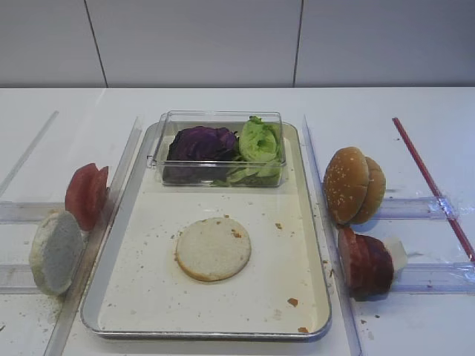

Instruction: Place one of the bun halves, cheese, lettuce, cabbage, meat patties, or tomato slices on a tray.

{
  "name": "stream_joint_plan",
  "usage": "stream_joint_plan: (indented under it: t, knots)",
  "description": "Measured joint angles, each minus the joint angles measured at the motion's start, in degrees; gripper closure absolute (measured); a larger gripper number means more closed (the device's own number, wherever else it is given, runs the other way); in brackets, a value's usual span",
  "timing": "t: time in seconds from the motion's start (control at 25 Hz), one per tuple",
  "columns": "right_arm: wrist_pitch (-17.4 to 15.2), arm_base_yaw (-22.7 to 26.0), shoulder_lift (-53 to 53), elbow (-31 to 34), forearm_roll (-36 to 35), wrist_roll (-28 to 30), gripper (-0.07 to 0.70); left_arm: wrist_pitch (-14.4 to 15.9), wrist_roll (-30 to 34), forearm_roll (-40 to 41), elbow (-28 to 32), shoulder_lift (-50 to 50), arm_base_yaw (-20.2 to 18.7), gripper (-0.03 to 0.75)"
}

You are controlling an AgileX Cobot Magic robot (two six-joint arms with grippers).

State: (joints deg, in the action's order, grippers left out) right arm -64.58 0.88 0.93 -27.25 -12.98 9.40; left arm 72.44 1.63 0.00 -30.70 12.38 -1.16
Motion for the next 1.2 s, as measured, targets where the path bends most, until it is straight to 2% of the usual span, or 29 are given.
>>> stream_joint_plan:
  t: [0.24,0.44,0.68,1.2]
  knots:
    - [0.0,0.0,0.0,0.0,0.0,0.0,0.184,0.1,0.3,0.5,0.5,-9.1,0.0,0.361]
    - [0.0,0.0,0.0,0.0,0.0,0.0,0.184,-2.5,-0.2,0.6,1.8,-13.0,0.0,0.361]
    - [0.0,0.0,0.0,0.0,0.0,0.0,0.184,-4.4,-1.6,0.6,2.8,-13.2,0.0,0.361]
    - [0.0,0.0,0.0,0.0,0.0,0.0,0.184,-4.5,-2.7,0.8,2.8,-13.2,-0.6,0.361]
